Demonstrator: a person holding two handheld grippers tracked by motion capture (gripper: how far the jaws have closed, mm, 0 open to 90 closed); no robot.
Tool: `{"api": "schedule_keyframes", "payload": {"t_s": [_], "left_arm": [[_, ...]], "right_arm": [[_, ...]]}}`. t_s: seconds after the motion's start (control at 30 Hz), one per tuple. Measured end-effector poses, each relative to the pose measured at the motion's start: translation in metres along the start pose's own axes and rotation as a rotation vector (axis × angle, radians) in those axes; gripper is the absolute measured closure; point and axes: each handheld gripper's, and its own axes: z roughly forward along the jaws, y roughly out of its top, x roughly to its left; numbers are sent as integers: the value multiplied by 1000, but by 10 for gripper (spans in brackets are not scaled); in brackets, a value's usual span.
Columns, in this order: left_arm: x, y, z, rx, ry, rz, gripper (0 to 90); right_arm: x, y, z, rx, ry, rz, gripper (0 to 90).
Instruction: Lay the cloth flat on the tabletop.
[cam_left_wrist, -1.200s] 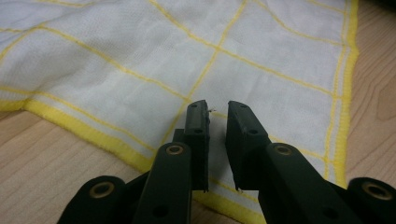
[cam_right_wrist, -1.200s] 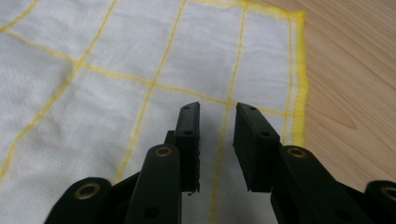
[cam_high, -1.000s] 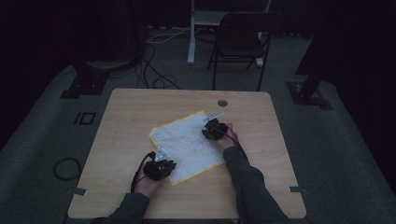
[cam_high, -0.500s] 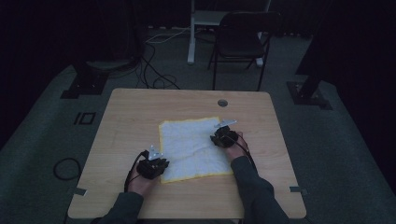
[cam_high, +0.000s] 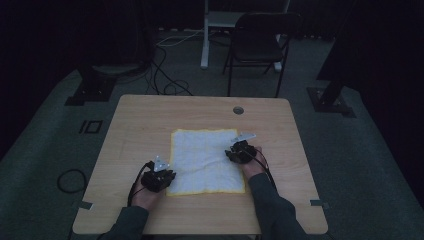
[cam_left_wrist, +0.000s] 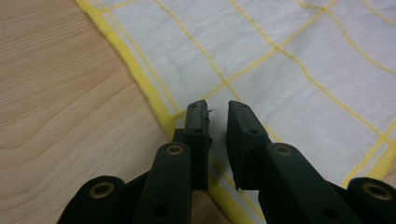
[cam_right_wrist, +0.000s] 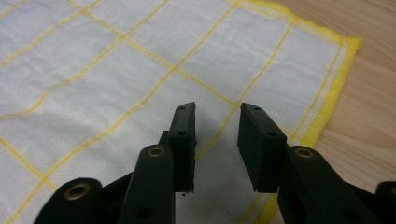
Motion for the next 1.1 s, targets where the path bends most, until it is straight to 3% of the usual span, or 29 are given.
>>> {"api": "schedule_keyframes", "payload": {"t_s": [0.23,0.53,0.8,1.1], "left_arm": [[3,-1,-2,5,1,-20,791],[13,1,-8,-48,33,-75,701],[21,5,-15,-101,71,-80,673],[26,12,-15,-121,68,-95,666]], "right_arm": [[3,-3,-5,-10,-13,-3,597],[-3,-8,-29,-65,-27,15,576],[-7,-20,-41,-53,-38,-8,567],[-15,-34,-49,-59,-52,21,563]]}}
